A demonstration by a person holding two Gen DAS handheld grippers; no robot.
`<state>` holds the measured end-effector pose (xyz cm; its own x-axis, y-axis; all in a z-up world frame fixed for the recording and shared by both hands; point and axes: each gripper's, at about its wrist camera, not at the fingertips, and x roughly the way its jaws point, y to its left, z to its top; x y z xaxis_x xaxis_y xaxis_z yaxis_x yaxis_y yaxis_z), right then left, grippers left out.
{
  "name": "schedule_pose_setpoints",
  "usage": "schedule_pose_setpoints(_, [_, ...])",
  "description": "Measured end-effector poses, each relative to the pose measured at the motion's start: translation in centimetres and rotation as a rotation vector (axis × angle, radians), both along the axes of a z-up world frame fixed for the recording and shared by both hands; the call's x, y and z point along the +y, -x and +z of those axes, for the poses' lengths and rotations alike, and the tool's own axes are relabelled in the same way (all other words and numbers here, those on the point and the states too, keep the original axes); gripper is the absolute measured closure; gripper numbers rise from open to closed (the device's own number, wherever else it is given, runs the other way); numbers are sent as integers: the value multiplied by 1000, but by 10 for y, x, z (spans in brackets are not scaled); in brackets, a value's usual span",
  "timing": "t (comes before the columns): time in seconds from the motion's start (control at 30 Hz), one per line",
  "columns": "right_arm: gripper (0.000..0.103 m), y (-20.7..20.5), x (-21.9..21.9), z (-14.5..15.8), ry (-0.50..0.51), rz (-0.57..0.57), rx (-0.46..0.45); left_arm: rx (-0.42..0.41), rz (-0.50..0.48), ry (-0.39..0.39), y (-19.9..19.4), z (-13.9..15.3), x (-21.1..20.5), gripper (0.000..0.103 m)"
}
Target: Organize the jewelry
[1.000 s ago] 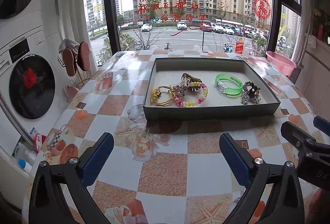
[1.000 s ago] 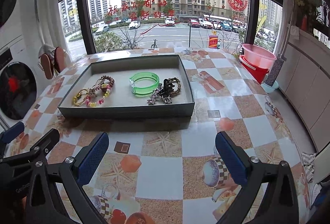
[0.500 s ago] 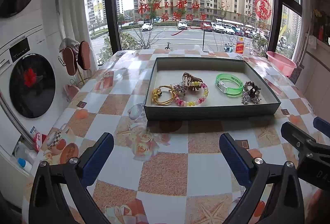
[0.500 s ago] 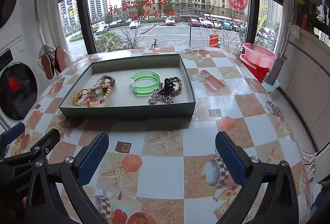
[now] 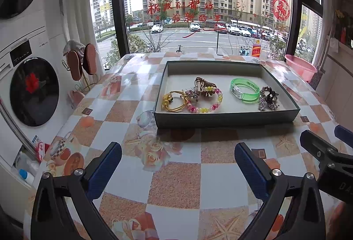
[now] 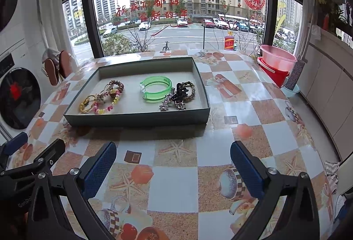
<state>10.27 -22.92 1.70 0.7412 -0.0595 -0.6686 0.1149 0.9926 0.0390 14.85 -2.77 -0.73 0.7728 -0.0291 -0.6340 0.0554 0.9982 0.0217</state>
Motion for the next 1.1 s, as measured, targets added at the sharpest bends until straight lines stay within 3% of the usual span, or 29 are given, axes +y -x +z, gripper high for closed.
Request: schedule_pose_setpoints(1.1, [0,0,1,-2,0,11,2,5,-4,-12,2,-1,-1,0])
